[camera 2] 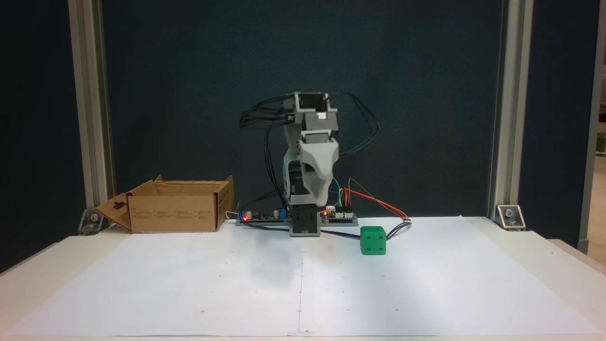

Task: Grasp a green dice and put it in the bin.

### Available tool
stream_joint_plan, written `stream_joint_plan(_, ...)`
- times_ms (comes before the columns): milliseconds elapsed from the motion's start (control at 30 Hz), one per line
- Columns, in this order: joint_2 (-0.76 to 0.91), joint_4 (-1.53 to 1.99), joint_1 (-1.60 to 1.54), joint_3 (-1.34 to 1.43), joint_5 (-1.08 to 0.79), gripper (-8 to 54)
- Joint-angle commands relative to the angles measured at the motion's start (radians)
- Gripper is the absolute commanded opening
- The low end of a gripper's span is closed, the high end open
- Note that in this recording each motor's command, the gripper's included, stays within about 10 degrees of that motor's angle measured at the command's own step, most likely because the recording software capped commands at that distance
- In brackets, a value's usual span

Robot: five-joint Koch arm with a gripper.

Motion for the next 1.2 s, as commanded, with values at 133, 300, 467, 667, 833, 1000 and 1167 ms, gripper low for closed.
stream_joint_plan(133,0.06,0.402,-0.241,-0.201,0.227,43.4)
stream_joint_plan(300,-0.071,0.672,-0.307,-0.285,0.301,43.3)
stream_joint_plan(467,-0.166,0.692,-0.308,-0.293,0.354,43.3)
stream_joint_plan(667,-0.221,0.678,-0.308,-0.353,0.44,43.5)
stream_joint_plan(833,-0.255,0.635,-0.308,-0.43,0.459,43.5)
stream_joint_plan(1000,-0.311,0.632,-0.324,-0.477,0.454,45.1)
stream_joint_plan(1167,-0.314,0.646,-0.373,-0.477,0.449,45.3)
